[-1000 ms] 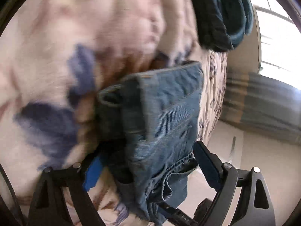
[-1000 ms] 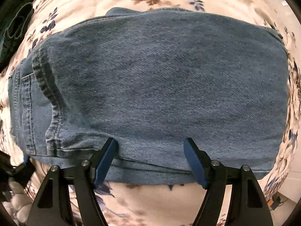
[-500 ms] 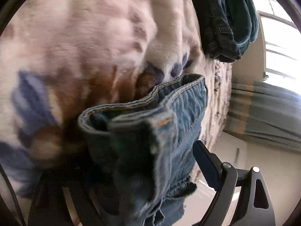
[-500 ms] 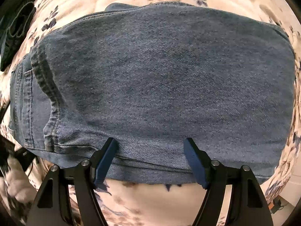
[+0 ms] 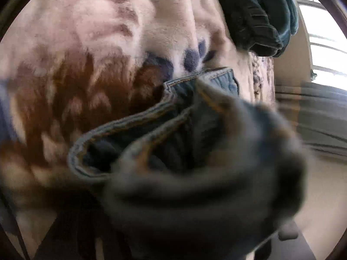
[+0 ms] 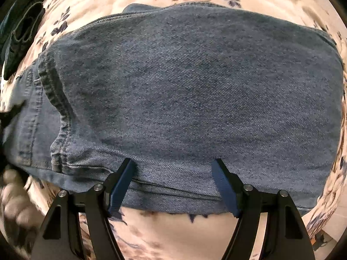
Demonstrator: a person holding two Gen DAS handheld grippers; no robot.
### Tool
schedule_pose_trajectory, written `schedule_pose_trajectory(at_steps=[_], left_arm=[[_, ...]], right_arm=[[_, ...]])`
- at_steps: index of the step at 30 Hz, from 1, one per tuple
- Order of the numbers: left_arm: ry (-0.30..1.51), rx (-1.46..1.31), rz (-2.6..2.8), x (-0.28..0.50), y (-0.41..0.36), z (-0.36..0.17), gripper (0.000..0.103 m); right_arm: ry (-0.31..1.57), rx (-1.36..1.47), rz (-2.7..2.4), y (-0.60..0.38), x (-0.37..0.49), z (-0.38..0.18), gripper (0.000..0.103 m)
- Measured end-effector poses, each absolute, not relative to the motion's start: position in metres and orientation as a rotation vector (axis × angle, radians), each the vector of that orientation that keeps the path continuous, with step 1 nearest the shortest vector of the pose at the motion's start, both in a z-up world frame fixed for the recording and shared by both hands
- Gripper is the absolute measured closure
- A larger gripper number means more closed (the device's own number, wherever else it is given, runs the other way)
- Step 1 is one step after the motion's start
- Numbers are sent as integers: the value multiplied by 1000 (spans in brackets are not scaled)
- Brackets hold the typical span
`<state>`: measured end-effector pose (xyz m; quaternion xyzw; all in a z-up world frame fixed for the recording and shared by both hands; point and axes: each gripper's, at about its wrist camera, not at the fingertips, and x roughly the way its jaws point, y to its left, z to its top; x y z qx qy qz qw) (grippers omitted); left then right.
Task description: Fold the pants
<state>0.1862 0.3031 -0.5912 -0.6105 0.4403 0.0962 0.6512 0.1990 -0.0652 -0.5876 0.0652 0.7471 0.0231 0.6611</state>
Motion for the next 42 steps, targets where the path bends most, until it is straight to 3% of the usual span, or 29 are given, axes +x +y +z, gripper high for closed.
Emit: schedule_pose_trajectory(at_steps=[1, 4, 10, 18, 23, 28, 32, 36, 38, 40, 42], left_arm=[[992, -1350, 196, 188, 301, -584, 71], [964, -1193, 124, 194, 282, -541, 76], [904, -852, -45, 216, 210, -446, 77], [913, -500, -326, 213, 64, -391, 78], [1006, -310, -483, 202, -58, -409, 78], [1155, 17, -543, 183, -180, -482, 78], [1212, 230, -540, 176, -212, -530, 76], [1199, 299, -542, 185, -210, -503, 58], [1171, 289, -538, 185, -199, -486, 23], [1151, 267, -554, 183, -199, -469, 1], [1157, 234, -552, 182, -189, -452, 0]], right_arm=[[1689, 154, 55, -67, 200, -587, 26], [1658, 181, 43, -81, 202, -580, 28], [1593, 289, -67, -134, 195, -572, 28], [1510, 714, -4, -236, 179, -559, 28], [1393, 837, -93, -335, 146, -543, 28], [1433, 772, -312, -413, 104, -560, 28], [1440, 833, -417, -458, 75, -573, 27], [1418, 855, -388, -480, 69, -565, 26], [1392, 841, -342, -488, 72, -555, 21], [1364, 828, -291, -490, 81, -541, 19], [1345, 815, -242, -480, 100, -528, 19]])
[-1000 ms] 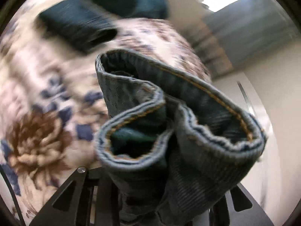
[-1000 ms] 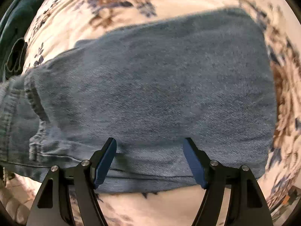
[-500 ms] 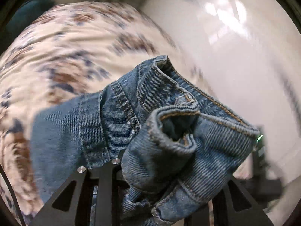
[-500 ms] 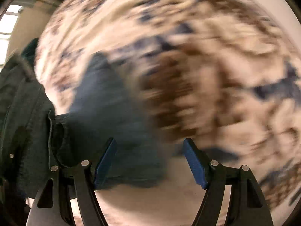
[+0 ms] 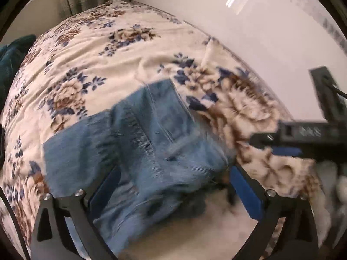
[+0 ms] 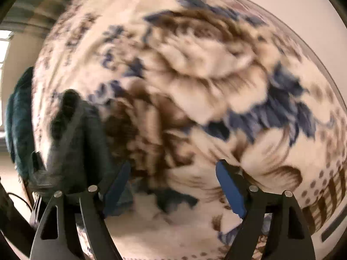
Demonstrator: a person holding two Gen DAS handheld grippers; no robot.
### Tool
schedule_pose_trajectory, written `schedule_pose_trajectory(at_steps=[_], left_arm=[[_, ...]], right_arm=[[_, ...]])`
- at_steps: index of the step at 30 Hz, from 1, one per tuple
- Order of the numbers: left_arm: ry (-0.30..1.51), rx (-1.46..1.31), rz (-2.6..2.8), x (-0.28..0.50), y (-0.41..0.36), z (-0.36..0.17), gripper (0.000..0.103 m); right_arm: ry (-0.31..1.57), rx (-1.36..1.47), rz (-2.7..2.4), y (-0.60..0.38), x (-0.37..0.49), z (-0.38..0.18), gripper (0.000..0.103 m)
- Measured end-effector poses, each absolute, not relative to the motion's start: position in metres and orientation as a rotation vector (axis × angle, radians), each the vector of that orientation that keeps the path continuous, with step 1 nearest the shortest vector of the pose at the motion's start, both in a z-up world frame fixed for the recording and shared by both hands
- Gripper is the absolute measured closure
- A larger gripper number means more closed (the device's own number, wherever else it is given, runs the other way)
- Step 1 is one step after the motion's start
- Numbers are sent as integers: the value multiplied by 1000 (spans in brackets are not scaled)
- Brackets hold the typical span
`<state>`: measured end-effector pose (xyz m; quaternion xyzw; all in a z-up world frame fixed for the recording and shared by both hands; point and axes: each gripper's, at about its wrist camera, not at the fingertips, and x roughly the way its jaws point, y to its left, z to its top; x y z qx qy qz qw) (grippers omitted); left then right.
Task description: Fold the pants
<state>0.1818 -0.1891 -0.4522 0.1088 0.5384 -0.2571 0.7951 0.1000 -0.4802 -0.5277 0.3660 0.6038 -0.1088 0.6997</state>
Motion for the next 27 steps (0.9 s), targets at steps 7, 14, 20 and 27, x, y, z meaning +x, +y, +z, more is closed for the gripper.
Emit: schedule_pose_trajectory(at_steps=[7, 14, 20, 27], left_arm=[[1125, 80, -169, 234, -62, -419, 1], [1337, -212, -5, 313, 27, -486, 1], [1365, -273, -74, 322, 21, -497, 1], [1433, -500, -210, 345, 14, -514, 2]], right_arm=[[1322, 835, 14, -421, 149, -499, 19], [1572, 671, 154, -354, 188, -550, 65], [1505, 558, 64, -362, 163, -515, 78], [1633, 624, 49, -354, 179, -543, 51]])
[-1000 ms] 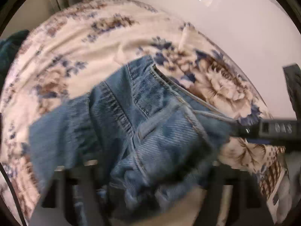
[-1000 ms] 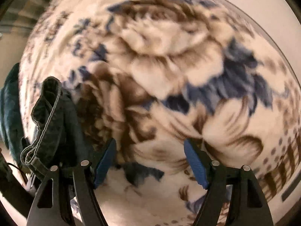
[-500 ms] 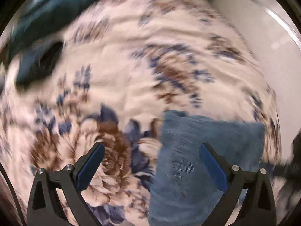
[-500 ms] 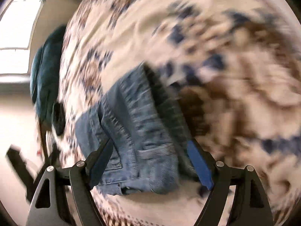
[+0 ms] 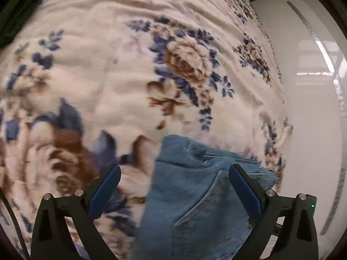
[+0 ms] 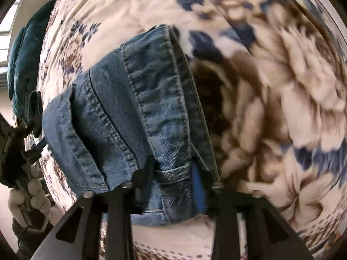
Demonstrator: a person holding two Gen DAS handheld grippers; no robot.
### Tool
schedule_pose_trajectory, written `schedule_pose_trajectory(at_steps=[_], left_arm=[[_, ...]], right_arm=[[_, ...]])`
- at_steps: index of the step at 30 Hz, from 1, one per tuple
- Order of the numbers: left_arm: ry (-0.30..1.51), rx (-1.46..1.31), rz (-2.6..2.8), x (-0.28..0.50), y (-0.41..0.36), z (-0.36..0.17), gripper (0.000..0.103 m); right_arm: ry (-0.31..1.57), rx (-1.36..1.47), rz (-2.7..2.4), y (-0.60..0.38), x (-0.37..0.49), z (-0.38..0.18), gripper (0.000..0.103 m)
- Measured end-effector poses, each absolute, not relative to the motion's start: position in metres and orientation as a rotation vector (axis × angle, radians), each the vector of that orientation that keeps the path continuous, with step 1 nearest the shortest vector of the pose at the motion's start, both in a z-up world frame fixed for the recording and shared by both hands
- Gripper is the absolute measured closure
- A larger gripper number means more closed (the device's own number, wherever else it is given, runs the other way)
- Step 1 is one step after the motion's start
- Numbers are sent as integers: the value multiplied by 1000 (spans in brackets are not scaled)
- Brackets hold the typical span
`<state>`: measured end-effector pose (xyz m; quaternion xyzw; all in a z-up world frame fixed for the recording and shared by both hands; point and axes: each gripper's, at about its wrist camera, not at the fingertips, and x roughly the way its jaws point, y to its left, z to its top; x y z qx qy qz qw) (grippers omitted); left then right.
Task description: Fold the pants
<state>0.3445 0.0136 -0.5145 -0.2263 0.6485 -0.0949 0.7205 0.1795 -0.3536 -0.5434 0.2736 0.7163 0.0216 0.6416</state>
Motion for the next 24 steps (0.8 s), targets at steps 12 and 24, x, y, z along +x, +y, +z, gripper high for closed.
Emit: schedule_pose_trajectory(at_steps=[12, 24], left_arm=[[1667, -114, -274, 399, -34, -552, 73], [1549, 2, -20, 415, 42, -522, 69]], right_arm=[[1610, 463, 30, -362, 235, -516, 49], [1716, 441, 38, -355, 247, -546, 65]])
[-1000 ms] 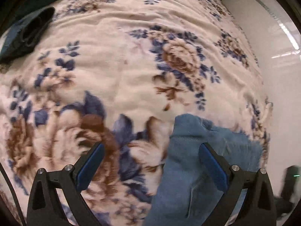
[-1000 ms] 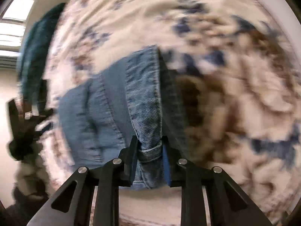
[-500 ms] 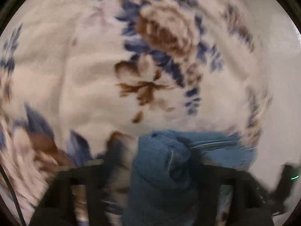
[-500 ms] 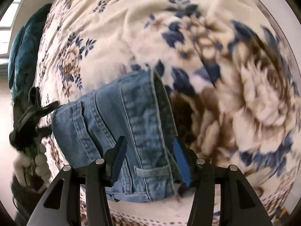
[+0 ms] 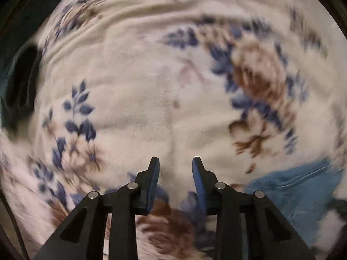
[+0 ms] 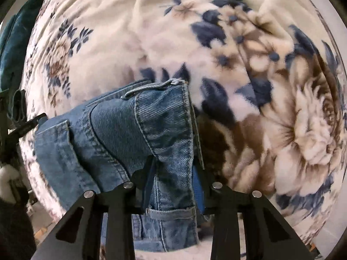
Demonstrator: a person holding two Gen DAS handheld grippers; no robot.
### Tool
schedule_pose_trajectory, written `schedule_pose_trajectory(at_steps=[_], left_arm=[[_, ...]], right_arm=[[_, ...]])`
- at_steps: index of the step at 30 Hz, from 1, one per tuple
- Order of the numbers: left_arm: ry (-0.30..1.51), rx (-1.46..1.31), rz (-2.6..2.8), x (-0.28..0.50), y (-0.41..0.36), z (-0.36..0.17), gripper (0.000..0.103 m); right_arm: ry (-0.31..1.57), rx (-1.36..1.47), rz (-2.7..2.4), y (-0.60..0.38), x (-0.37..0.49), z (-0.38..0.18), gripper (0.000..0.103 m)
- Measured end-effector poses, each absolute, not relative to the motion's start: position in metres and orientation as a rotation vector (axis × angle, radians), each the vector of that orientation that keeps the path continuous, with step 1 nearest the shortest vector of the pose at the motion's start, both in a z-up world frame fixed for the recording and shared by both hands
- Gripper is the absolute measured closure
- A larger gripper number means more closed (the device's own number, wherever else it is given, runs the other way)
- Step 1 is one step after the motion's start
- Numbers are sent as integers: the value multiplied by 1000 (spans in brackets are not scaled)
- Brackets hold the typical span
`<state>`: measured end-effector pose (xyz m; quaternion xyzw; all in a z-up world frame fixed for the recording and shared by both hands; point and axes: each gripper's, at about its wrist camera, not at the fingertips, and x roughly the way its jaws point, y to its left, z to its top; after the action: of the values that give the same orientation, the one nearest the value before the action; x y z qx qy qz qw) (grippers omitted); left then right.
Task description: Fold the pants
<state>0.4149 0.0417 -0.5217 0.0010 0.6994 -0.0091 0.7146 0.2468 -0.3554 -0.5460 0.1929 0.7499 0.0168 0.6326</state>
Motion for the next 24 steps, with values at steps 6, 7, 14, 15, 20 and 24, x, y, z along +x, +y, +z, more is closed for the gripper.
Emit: schedule_pose_trajectory(at_steps=[6, 7, 14, 15, 20, 24], left_arm=[[1342, 50, 185, 370, 68, -477, 35], [1320, 64, 226, 360, 70, -477, 34], [1397, -64, 382, 292, 108, -521, 34], [1420, -89, 387, 282, 116, -530, 34], [1447, -195, 369, 254, 144, -546, 33], [1434, -179, 317, 247, 149, -544, 33]], right_arm=[[1465, 181, 217, -296, 281, -450, 27], [1460, 143, 281, -274, 291, -441, 27], [1588, -324, 652, -74, 341, -470, 27], [1618, -434, 667, -48, 340, -488, 27], [1616, -913, 635, 8, 319, -552, 80], [1995, -226, 460, -36, 374, -569, 83]])
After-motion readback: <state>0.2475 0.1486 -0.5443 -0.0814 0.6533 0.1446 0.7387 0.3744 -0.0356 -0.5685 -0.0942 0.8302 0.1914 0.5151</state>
